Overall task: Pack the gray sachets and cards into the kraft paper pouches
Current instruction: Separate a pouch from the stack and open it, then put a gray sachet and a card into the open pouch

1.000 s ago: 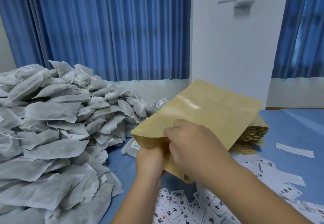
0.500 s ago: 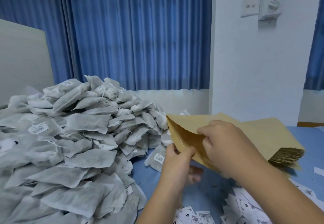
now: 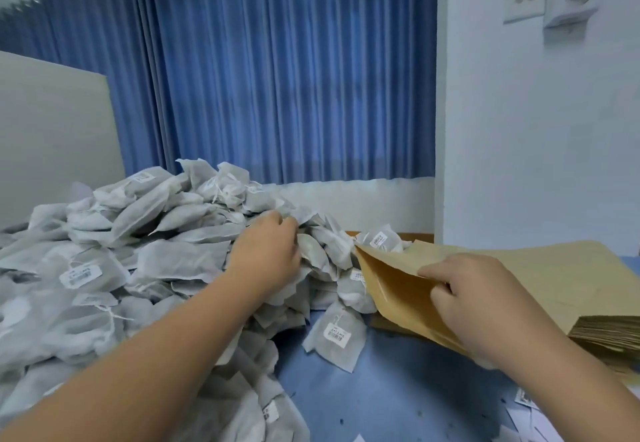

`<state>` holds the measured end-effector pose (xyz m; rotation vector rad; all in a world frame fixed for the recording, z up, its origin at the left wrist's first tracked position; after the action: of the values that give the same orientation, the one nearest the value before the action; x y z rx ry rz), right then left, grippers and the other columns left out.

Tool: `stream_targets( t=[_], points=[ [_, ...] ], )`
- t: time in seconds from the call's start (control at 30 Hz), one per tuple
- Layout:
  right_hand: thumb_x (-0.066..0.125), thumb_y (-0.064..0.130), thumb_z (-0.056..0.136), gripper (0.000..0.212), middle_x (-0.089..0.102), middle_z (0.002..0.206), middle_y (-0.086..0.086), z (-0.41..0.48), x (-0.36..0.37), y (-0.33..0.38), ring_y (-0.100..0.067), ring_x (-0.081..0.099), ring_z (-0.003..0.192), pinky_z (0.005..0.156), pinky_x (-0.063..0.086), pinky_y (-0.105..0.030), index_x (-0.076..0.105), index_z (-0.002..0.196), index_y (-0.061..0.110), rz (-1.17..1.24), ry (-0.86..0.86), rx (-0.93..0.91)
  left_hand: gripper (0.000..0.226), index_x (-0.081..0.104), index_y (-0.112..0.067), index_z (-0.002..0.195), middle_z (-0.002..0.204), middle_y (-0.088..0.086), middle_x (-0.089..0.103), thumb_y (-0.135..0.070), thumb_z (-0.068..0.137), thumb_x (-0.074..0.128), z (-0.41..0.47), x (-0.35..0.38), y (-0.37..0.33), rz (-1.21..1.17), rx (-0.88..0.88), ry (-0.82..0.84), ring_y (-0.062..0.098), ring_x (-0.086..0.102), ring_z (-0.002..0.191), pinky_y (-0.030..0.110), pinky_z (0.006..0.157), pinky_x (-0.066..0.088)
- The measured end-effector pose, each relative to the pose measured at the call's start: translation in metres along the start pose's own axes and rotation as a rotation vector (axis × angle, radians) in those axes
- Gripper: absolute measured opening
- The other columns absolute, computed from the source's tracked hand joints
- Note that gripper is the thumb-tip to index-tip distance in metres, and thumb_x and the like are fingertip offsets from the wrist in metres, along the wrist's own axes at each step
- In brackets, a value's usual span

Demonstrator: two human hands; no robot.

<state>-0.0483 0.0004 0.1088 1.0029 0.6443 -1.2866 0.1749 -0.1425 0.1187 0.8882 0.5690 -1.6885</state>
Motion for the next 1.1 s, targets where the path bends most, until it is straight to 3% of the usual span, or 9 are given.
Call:
stream_targets(
  t=[0.07,0.13,0.27,0.37,0.53,0.77,0.87,1.1],
  points=[
    [0.04,0.012,0.086,0.034,0.063,0.102,0.0,0.002,0.005,-0.003,-0.019,0.06,0.092,0.08,0.052,-0.035,0.067,0.106,0.016,0.003,0.004,0.008,0.03,0.051,-0.017,0.117,0.113,0.005,0.051,-0.033,0.093,0.045,0.017,0.006,0.006,0.24,0.064,-0.07,0.027,0.05,0.104,0.037,0.084,0.041],
    [0.039,0.013,0.087,0.035,0.06,0.098,0.003,0.004,0.007,-0.005,-0.017,0.058,0.088,0.078,0.051,-0.032,0.067,0.107,0.019,0.011,0.003,0.006,0.035,0.051,-0.016,0.117,0.114,0.005,0.051,-0.04,0.093,0.043,0.034,0.008,0.008,0.311,0.042,-0.08,0.027,0.049,0.107,0.038,0.086,0.04],
    [0.04,0.014,0.089,0.037,0.057,0.092,0.008,0.006,0.007,-0.009,-0.012,0.055,0.085,0.074,0.049,-0.025,0.068,0.109,0.028,0.024,-0.007,-0.01,0.056,0.047,-0.016,0.129,0.131,0.009,0.049,-0.057,0.093,0.035,0.06,0.019,0.014,0.277,-0.163,0.167,0.03,0.049,0.119,0.045,0.096,0.036],
    [0.042,0.014,0.088,0.035,0.058,0.091,0.007,0.007,0.008,-0.011,-0.012,0.056,0.086,0.077,0.05,-0.027,0.069,0.107,0.024,0.041,-0.02,-0.009,0.068,0.04,-0.013,0.137,0.136,0.014,0.046,-0.063,0.092,0.036,0.068,0.031,0.013,0.233,-0.278,0.241,0.031,0.05,0.12,0.045,0.096,0.038],
    [0.044,0.012,0.084,0.036,0.058,0.085,0.009,0.007,0.007,-0.017,-0.013,0.056,0.083,0.074,0.051,-0.03,0.07,0.105,0.023,0.101,-0.057,0.003,0.048,0.041,-0.016,0.135,0.138,0.014,0.045,-0.041,0.094,0.045,0.077,0.04,0.016,0.207,-0.301,0.306,0.034,0.046,0.124,0.043,0.096,0.039],
    [0.045,0.01,0.083,0.033,0.065,0.092,0.004,0.008,0.003,-0.022,-0.016,0.059,0.081,0.067,0.053,-0.031,0.071,0.1,0.02,0.128,-0.072,0.015,0.032,0.05,-0.017,0.121,0.122,0.007,0.057,-0.026,0.091,0.043,0.065,0.032,0.017,0.204,-0.141,0.127,0.029,0.054,0.11,0.041,0.088,0.04],
    [0.045,0.011,0.083,0.032,0.066,0.092,0.002,0.007,-0.001,-0.022,-0.013,0.059,0.073,0.057,0.053,-0.03,0.071,0.099,0.02,0.13,-0.054,0.021,0.03,0.05,-0.022,0.119,0.119,0.002,0.059,-0.022,0.089,0.043,0.05,0.027,0.005,0.141,-0.039,0.019,0.027,0.054,0.109,0.041,0.088,0.039],
    [0.045,0.012,0.085,0.039,0.068,0.099,0.002,0.006,-0.006,-0.026,-0.017,0.061,0.081,0.071,0.054,-0.03,0.071,0.107,0.032,0.139,-0.014,0.012,0.018,0.053,-0.026,0.104,0.103,-0.001,0.061,-0.018,0.089,0.047,0.015,0.0,-0.025,-0.296,-0.033,-0.146,0.029,0.057,0.093,0.044,0.081,0.046]
  ],
)
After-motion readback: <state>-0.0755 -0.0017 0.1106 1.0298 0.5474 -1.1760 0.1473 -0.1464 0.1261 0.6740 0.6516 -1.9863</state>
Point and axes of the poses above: each hand's wrist, its own z-axis towards the middle knuckle, its own x-axis out of the palm, y = z × x, the point moved 1 cm from there along z, towards the middle knuckle
